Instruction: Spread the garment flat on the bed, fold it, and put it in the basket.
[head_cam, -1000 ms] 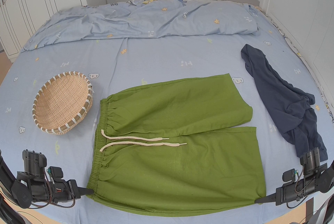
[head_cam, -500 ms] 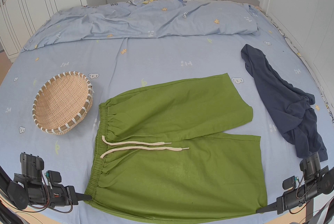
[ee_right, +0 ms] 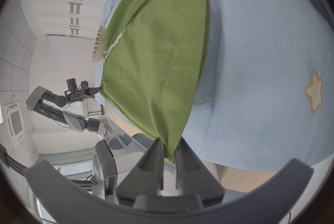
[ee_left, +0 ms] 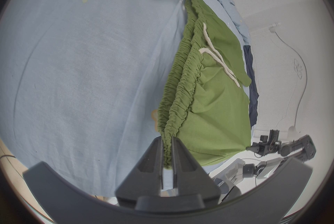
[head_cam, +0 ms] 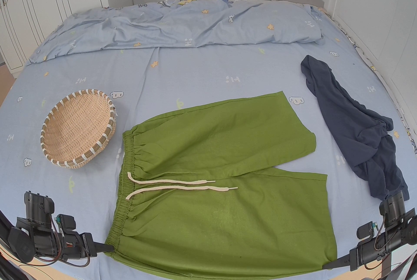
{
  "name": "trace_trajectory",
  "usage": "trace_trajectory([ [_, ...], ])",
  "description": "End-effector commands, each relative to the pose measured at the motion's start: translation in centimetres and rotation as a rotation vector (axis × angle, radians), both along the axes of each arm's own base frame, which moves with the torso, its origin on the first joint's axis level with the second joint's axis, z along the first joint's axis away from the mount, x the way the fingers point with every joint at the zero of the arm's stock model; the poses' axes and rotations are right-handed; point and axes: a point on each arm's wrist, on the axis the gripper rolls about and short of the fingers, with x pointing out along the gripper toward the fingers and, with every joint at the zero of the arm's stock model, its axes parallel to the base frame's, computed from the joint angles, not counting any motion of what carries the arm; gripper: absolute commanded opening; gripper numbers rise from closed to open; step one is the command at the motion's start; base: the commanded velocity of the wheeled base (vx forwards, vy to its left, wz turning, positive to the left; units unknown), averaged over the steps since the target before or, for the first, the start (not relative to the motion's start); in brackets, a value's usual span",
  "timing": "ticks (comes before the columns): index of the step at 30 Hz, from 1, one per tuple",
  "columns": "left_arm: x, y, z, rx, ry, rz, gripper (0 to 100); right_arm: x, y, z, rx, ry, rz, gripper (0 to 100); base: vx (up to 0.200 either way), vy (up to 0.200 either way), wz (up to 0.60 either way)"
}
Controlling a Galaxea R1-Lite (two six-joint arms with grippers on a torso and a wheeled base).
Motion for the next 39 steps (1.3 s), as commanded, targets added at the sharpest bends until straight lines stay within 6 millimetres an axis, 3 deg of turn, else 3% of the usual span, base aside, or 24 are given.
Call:
trace_trajectory([
  [1,0.3,0.1,0.2,-0.014,0.002,0.026,0,-0.5,0.0,-0.1,0.000,0.006,0.003,0,0.000,0.000,0.00],
  [25,0.8,0.1,0.5,-0.053,0.008,0.084,0,-0.5,-0.1,-0.1,0.000,0.016,-0.003,0,0.000,0.000,0.00],
  [31,2.1,0.1,1.0,-0.120,0.030,0.178,0,-0.5,-0.1,-0.1,0.000,0.014,-0.005,0,0.000,0.000,0.00],
  [39,2.1,-0.1,0.4,-0.111,0.052,0.167,0,-0.5,-0.1,-0.1,0.003,0.014,-0.004,0,0.000,0.000,0.00],
])
